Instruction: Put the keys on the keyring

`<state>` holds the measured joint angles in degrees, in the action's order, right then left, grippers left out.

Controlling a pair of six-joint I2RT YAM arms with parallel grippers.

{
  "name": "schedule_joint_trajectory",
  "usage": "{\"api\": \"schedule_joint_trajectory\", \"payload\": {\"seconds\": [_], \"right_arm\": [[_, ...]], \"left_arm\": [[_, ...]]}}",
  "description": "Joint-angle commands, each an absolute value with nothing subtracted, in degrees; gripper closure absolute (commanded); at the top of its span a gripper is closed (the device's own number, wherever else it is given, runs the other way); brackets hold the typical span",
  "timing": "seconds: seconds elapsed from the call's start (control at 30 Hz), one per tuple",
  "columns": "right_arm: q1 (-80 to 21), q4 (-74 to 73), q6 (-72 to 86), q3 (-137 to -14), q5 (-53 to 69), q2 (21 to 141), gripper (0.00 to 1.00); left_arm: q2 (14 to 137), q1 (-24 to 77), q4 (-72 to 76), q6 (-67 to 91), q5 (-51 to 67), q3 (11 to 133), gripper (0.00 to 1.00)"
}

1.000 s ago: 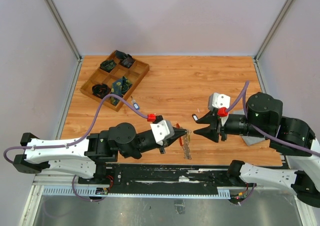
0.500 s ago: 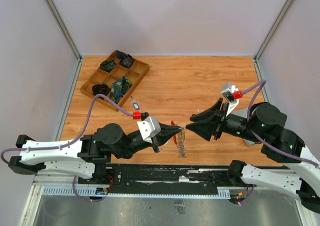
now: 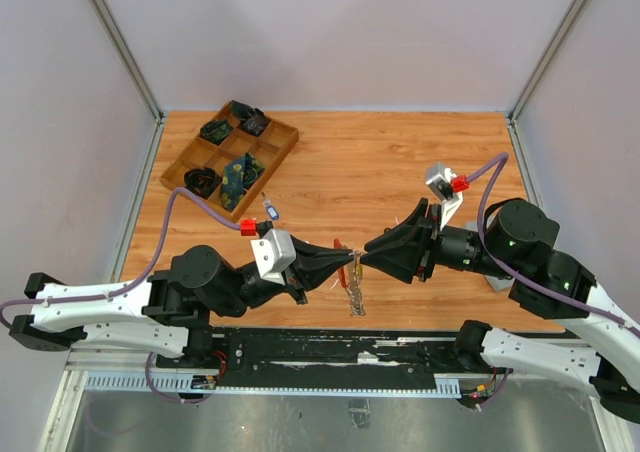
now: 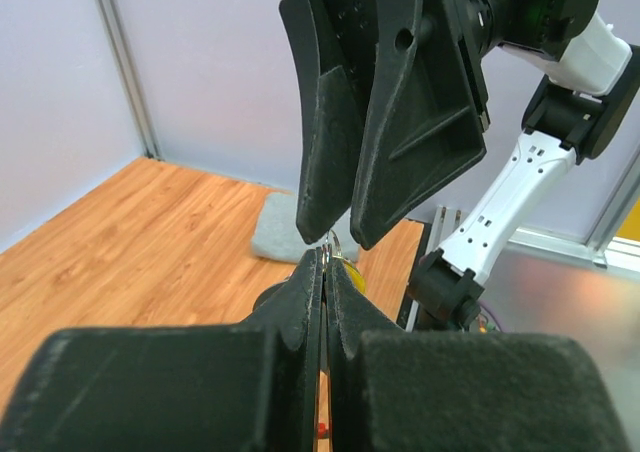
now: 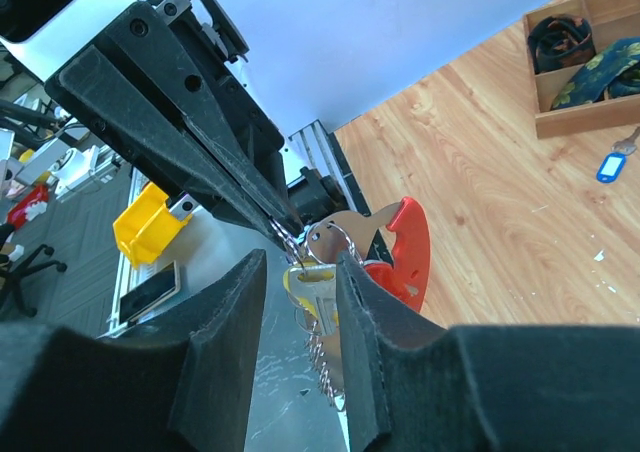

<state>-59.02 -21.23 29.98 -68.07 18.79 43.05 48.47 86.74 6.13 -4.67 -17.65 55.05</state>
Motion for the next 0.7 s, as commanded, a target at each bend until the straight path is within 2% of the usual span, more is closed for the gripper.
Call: {"api": "schedule_joint_trajectory", "payload": {"seconds": [0.0, 0.3, 0.53, 0.67], "right_arm": [[-60.0, -18.7, 31.1, -68.0, 21.2, 42.8, 0.67], [-60.0, -18.3, 31.2, -67.6, 21.5, 43.0, 0.82], [-60.0, -18.4, 31.3, -67.2, 22.0, 43.2, 0.83], [-60.0, -18.4, 31.1, -67.2, 22.1, 43.1, 0.94]], "left_arm": [[47.5, 87.0, 9.7, -4.3, -17.1, 54.7, 0.99], [47.6, 87.0, 9.9, -4.3, -17.0, 54.9, 1.0], [48.0, 87.0, 9.8, -4.5, -16.8, 55.2, 1.0], [48.0, 87.0, 9.8, -4.5, -16.9, 55.1, 0.99]]}}
